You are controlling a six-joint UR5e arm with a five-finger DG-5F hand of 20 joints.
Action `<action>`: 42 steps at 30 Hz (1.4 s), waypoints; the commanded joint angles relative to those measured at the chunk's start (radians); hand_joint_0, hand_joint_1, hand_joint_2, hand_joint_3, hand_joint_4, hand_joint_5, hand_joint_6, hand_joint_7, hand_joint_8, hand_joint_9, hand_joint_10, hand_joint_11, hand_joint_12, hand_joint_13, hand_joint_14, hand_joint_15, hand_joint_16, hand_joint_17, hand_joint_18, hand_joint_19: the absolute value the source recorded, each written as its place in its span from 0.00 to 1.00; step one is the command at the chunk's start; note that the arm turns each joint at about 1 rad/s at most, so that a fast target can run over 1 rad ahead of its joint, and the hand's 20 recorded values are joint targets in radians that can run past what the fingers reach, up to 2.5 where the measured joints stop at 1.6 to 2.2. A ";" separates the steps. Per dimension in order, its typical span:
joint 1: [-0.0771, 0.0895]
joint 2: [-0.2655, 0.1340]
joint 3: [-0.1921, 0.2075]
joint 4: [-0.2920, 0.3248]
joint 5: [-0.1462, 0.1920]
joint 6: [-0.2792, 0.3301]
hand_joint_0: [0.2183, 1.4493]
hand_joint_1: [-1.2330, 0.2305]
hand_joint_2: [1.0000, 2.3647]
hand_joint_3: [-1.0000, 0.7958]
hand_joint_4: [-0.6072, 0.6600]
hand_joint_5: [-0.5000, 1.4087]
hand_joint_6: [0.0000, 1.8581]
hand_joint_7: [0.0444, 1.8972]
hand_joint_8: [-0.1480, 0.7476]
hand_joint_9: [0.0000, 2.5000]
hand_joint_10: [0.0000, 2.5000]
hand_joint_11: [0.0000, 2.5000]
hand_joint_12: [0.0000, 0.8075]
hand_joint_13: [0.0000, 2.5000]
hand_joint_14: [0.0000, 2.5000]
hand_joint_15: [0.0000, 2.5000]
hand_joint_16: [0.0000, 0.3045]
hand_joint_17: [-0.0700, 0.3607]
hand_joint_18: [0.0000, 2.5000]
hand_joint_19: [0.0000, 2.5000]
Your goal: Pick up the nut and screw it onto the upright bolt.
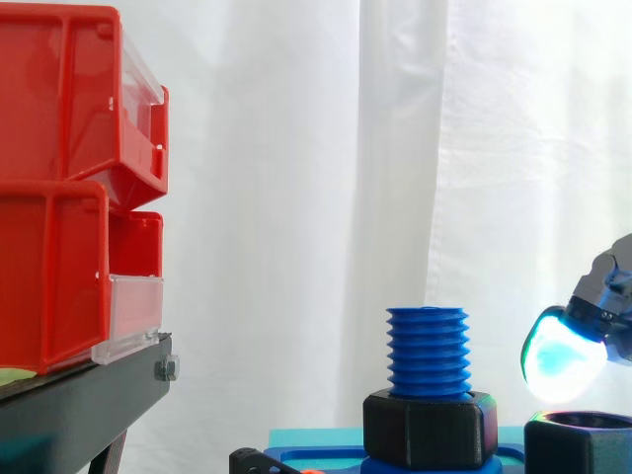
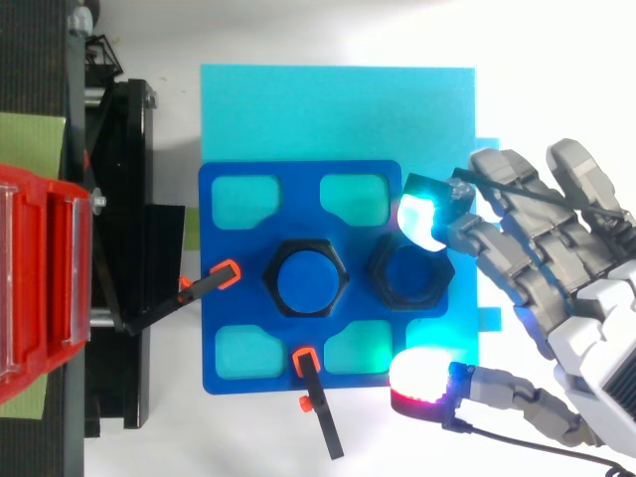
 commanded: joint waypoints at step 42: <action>-0.015 -0.001 -0.001 -0.096 -0.012 0.111 0.14 0.39 0.00 0.28 0.73 0.15 0.27 0.41 0.53 0.14 0.00 0.00 0.55 0.15 0.00 0.00 0.20 0.49 0.12 0.00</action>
